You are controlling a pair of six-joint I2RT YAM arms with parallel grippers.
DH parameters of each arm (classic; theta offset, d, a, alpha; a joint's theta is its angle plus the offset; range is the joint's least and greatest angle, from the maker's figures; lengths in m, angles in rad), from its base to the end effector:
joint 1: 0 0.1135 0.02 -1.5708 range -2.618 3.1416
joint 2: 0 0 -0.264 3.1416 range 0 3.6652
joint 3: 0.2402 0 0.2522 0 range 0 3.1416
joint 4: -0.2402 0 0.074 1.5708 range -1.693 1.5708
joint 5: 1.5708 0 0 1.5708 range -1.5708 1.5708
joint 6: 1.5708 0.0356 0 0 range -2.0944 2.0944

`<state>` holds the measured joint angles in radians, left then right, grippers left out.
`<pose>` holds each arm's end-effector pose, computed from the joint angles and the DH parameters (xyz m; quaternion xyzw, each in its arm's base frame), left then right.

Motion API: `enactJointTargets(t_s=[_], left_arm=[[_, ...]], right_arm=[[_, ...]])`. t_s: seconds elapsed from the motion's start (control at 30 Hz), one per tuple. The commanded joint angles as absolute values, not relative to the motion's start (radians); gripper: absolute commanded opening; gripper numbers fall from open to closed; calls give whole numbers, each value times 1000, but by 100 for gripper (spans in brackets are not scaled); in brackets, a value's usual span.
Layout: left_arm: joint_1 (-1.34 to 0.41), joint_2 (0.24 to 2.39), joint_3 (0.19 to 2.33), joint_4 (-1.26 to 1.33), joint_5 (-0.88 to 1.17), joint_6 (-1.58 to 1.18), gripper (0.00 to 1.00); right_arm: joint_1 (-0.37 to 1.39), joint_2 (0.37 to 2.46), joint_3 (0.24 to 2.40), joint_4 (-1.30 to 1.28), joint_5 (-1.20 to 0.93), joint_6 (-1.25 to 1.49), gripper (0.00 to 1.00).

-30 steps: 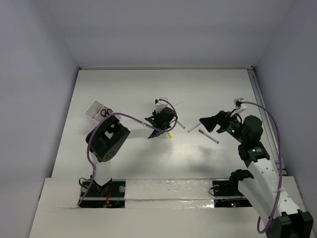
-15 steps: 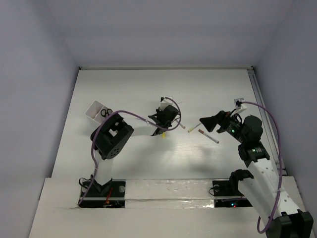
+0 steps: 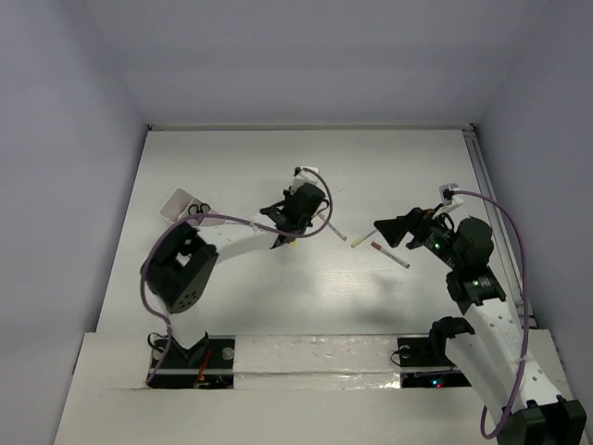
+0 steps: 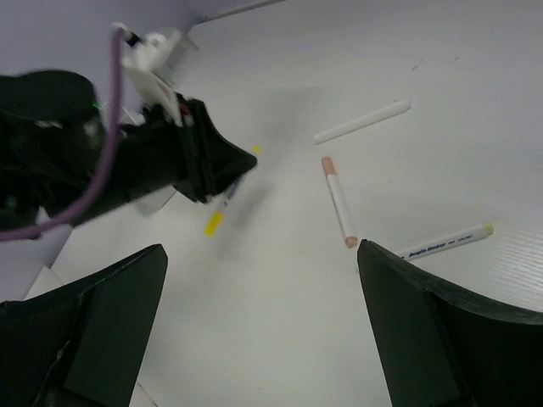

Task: Sort the stationery into containers
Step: Pick up the pen from the center of the board, then place the pen in the storage box.

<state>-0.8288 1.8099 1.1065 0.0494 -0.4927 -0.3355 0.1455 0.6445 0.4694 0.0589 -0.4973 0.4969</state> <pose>0.2772 -0.2774 0.1932 0.1077 0.8697 -0.0533 0.4787 0.1610 0.0408 0.2763 -0.0345 0.7415 0.3779 0.5534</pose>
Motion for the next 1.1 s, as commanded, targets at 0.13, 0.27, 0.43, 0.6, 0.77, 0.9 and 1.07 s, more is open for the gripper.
enactJointTargets(t_s=[0.13,0.27,0.43,0.6,0.77,0.9,1.07], left_arm=[[-632,1435,1062,21,-477,-192,0],[-506,1281,967,72,-523,-100,0],[-319,1166,786,219,-456,-48,0],[-310,1143,698,377,-491,51,0],[-301,1201,678,458,-506,109,0],[-301,1219,654,524,-520,126,0],[-301,1255,618,587,-544,130,0]], right_arm=[[153,618,503,92,-491,492,100],[153,615,506,84,-488,489,100],[153,589,506,77,-485,491,100],[153,586,503,80,-488,492,100],[153,583,502,80,-488,494,100],[153,586,503,81,-491,494,100],[153,580,505,74,-480,488,100]])
